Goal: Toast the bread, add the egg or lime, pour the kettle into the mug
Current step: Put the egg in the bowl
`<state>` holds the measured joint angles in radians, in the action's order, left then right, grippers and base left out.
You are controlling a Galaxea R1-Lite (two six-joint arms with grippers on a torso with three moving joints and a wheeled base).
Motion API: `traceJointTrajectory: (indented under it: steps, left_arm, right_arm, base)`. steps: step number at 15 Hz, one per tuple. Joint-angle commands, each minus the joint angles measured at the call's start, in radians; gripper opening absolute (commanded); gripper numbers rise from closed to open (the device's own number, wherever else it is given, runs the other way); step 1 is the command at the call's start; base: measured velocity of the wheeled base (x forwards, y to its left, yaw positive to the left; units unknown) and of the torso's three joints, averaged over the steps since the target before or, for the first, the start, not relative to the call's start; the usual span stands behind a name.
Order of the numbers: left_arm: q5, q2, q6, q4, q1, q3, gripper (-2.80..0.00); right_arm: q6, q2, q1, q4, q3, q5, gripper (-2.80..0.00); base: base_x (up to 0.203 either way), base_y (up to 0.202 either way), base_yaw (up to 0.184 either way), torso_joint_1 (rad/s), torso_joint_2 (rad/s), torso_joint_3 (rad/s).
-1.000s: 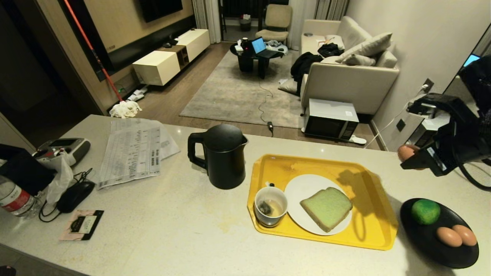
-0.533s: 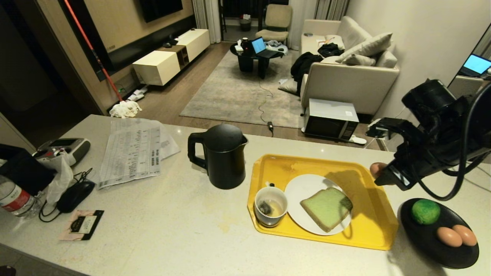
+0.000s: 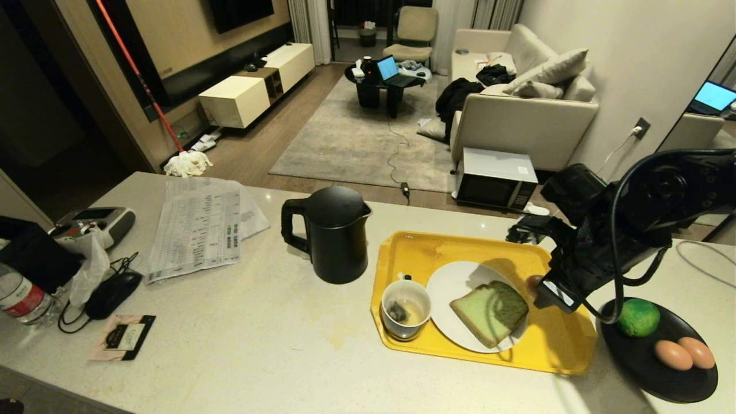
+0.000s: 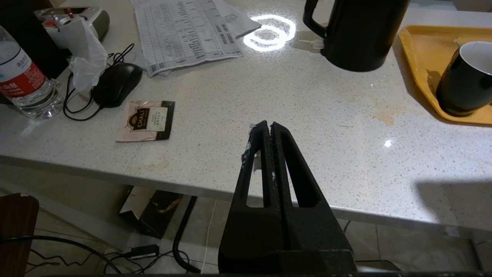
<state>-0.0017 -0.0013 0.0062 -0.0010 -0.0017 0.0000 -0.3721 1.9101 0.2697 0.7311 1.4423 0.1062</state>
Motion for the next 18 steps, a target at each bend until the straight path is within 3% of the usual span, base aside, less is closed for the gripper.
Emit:
traceJointTrajectory:
  steps: [1, 4, 18]
  left_arm:
    - [0.0, 0.0, 0.0, -0.001, 0.0, 0.0, -2.8]
    - [0.0, 0.0, 0.0, -0.001, 0.0, 0.0, -2.8]
    - [0.0, 0.0, 0.0, -0.001, 0.0, 0.0, -2.8]
  right_arm:
    - [-0.003, 0.058, 0.02, -0.055, -0.022, 0.005, -2.8]
    - [-0.004, 0.083, 0.049, -0.157, -0.084, 0.056, -2.8]
    - [-0.002, 0.126, 0.157, -0.325, -0.147, 0.112, -2.8]
  base:
    - [0.0, 0.0, 0.0, 0.0, 0.0, 0.0]
    - [0.0, 0.0, 0.0, 0.0, 0.0, 0.0]
    - [0.0, 0.0, 0.0, 0.0, 0.0, 0.0]
